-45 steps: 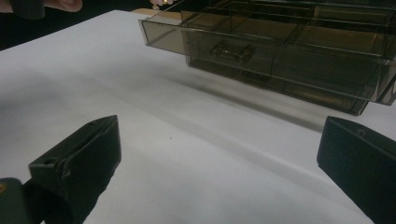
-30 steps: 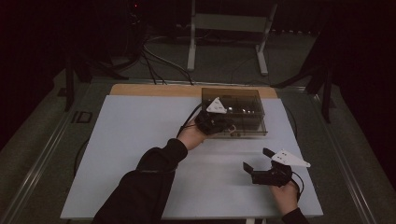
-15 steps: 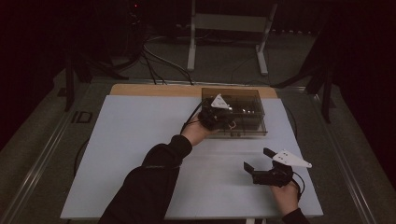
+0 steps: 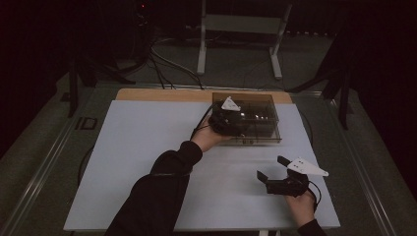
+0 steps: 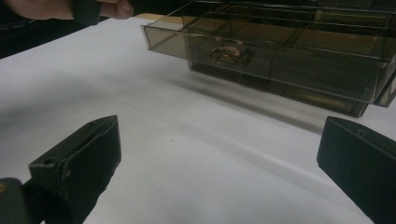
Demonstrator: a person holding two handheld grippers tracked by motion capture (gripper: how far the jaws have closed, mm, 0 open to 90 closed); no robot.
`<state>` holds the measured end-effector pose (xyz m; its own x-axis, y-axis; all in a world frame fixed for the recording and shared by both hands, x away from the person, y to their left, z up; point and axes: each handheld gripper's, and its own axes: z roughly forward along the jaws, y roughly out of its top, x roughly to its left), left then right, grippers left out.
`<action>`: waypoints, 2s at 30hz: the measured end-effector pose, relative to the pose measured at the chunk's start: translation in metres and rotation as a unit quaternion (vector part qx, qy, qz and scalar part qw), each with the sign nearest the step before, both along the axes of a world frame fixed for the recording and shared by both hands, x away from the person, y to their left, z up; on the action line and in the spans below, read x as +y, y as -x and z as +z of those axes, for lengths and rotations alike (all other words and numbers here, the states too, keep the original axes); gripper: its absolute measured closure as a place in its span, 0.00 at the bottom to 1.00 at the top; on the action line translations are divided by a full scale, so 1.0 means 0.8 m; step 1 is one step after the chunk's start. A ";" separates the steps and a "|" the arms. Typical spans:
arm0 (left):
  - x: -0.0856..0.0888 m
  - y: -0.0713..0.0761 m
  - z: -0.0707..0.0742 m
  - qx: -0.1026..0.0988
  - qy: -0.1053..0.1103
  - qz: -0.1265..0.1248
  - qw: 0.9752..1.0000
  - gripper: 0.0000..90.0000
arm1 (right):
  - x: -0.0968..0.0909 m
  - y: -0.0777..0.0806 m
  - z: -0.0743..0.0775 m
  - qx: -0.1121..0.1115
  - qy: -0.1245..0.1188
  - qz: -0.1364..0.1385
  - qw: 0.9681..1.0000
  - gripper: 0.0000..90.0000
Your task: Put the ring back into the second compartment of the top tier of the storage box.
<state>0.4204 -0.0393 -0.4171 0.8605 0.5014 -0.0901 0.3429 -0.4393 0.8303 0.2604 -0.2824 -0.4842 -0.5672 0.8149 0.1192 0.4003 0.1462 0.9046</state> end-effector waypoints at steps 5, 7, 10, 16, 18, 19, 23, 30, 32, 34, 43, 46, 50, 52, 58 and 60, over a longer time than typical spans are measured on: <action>0.005 0.008 0.006 -0.002 0.005 -0.001 1.000 0.41 | 0.001 0.001 0.001 -0.001 0.001 0.001 1.000 0.00; 0.008 0.009 0.008 0.000 0.010 -0.002 1.000 0.35 | 0.001 0.001 0.001 -0.001 0.002 0.001 1.000 0.00; 0.021 0.010 0.010 0.009 0.033 0.010 0.999 0.18 | 0.001 0.001 0.001 -0.001 0.001 0.000 1.000 0.00; 0.041 0.009 0.010 0.016 0.026 0.001 1.000 0.00 | 0.002 0.000 0.000 0.001 0.001 0.002 1.000 0.00; 0.046 0.012 0.008 0.007 0.023 0.002 1.000 0.00 | 0.002 0.000 0.000 0.002 0.001 0.001 1.000 0.00; 0.050 0.014 0.006 0.004 0.017 0.008 1.000 0.00 | 0.003 0.000 0.000 0.002 0.001 0.002 1.000 0.00; 0.056 0.018 0.003 0.006 0.000 0.014 1.000 0.00 | 0.003 0.000 0.000 0.002 0.000 0.002 1.000 0.00; 0.080 0.025 -0.002 -0.005 -0.003 0.035 0.999 0.00 | 0.004 0.000 0.000 0.005 -0.003 0.004 1.000 0.00; 0.091 0.027 -0.005 -0.006 -0.007 0.044 0.999 0.00 | 0.005 0.000 0.001 0.004 -0.001 0.004 1.000 0.00; 0.095 0.028 -0.005 -0.008 -0.007 0.047 0.999 0.00 | 0.005 0.000 0.001 0.003 -0.004 0.004 1.000 0.00; 0.126 0.050 -0.008 -0.002 0.001 0.049 0.999 0.00 | 0.007 0.001 0.001 -0.001 0.001 0.003 1.000 0.00; 0.135 0.057 -0.010 -0.006 -0.003 0.047 0.999 0.00 | 0.007 0.000 0.001 0.000 0.002 0.003 1.000 0.00; 0.152 0.064 -0.013 -0.004 0.000 0.059 0.998 0.00 | 0.008 0.001 0.001 -0.001 0.003 0.004 1.000 0.00; 0.161 0.067 -0.015 -0.012 -0.004 0.065 0.998 0.00 | 0.009 0.000 0.000 0.000 0.003 0.004 1.000 0.00; 0.184 0.077 -0.021 -0.015 -0.002 0.079 0.997 0.00 | 0.010 0.000 0.000 0.002 0.004 0.003 1.000 0.00; 0.191 0.081 -0.023 -0.012 -0.002 0.081 0.997 0.00 | 0.009 0.000 0.001 -0.002 0.007 0.002 1.000 0.00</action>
<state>0.3559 0.1132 -0.4356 0.7697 0.6348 -0.0677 0.3897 -0.3832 0.8374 0.2604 -0.2749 -0.4835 -0.5707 0.8144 0.1054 0.3967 0.1610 0.9037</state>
